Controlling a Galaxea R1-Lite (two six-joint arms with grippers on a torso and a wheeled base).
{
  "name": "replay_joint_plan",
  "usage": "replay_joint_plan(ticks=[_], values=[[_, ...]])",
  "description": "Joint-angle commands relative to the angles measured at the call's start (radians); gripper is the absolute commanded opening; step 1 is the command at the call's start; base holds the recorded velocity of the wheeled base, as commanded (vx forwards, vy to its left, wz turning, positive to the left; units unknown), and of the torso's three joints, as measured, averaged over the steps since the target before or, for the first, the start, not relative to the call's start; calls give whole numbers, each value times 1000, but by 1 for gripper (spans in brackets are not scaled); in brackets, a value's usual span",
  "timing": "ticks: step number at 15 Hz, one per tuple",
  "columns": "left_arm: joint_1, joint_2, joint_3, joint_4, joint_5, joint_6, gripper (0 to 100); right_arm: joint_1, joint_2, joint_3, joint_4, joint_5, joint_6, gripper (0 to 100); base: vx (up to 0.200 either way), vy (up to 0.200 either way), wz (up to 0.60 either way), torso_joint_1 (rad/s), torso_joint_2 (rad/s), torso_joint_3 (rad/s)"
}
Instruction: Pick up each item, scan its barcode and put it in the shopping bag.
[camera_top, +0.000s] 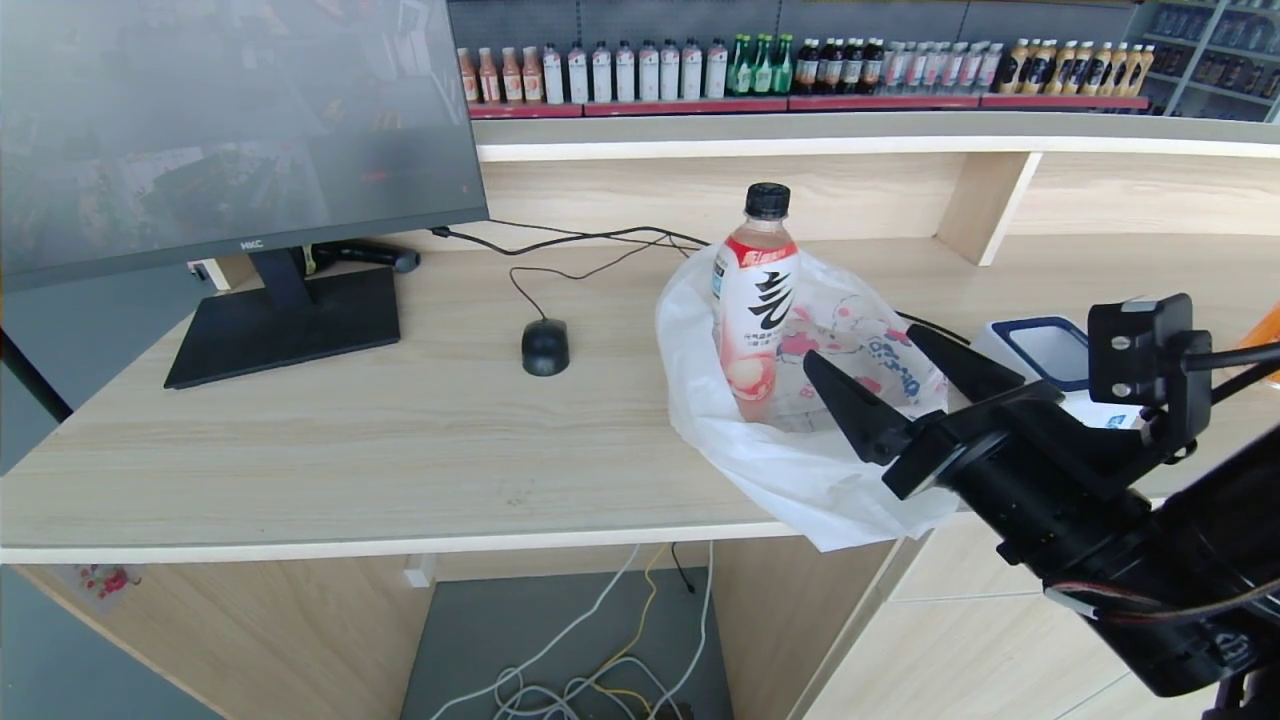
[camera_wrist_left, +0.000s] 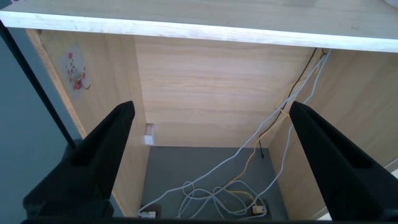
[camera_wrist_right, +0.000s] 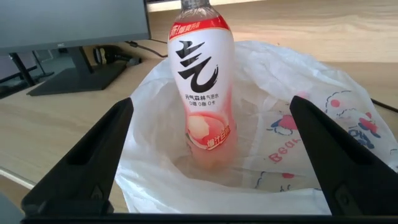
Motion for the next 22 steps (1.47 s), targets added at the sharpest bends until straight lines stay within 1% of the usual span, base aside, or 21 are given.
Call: replay_joint_plan(ticks=[1, 10, 22], values=[[0, 0, 0, 0, 0, 0, 100, 0, -14, 3, -1, 0, 3, 100, 0, 0, 0, 0, 0, 0], [0, 0, 0, 0, 0, -1, 100, -3, -55, 36, -1, 0, 11, 100, 0, -200, 0, 3, 2, 3], [0, 0, 0, 1, 0, -1, 100, -3, -60, 38, -1, 0, 9, 100, 0, -200, 0, 1, 3, 3]])
